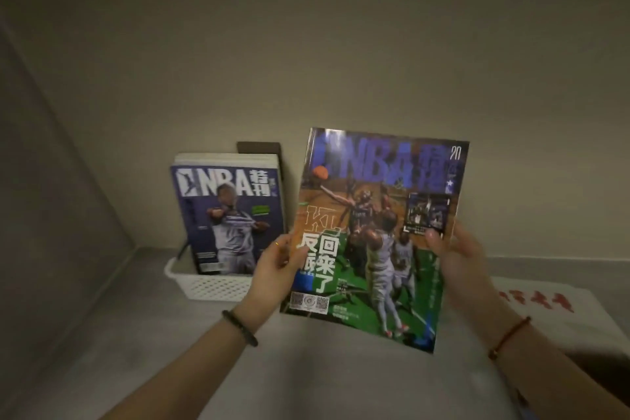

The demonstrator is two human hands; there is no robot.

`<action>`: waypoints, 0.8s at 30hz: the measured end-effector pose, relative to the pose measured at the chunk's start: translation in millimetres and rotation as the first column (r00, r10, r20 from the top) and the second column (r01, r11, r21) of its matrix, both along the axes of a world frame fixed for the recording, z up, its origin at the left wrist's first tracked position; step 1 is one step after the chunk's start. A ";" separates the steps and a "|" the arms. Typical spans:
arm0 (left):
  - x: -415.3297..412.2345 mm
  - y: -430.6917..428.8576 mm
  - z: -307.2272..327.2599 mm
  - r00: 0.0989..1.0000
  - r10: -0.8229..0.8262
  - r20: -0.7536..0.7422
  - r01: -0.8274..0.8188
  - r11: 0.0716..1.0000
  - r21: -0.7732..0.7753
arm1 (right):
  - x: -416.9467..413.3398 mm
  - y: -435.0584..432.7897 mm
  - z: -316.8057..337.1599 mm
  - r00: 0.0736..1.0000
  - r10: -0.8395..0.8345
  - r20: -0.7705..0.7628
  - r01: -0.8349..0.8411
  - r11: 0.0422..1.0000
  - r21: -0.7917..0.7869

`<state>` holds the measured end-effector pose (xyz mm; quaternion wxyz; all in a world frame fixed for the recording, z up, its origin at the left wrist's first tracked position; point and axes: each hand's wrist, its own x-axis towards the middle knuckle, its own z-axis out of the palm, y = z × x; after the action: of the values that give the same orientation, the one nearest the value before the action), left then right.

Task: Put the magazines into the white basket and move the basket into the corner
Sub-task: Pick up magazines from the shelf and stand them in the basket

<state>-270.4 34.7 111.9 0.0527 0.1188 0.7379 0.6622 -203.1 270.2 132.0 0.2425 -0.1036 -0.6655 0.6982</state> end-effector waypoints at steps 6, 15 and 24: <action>-66.1 -124.5 42.8 0.975 0.211 -0.073 -0.216 0.974 -0.067 | -100.9 -116.5 31.8 0.999 0.026 -0.035 -0.026 1.000 -0.001; -141.1 -193.4 16.7 0.926 0.369 -0.082 -0.377 0.917 -0.133 | -187.4 -187.7 15.1 0.992 0.024 0.120 -0.039 0.991 0.132; -182.7 -199.8 -52.6 0.933 0.358 0.042 -0.344 0.919 -0.194 | -210.0 -189.2 -39.4 0.958 -0.053 0.282 -0.024 0.965 0.261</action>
<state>-453.1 -165.2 59.3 -0.0281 -0.0464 0.8026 0.5941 -413.1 81.0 92.6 0.1605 -0.1755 -0.7790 0.5802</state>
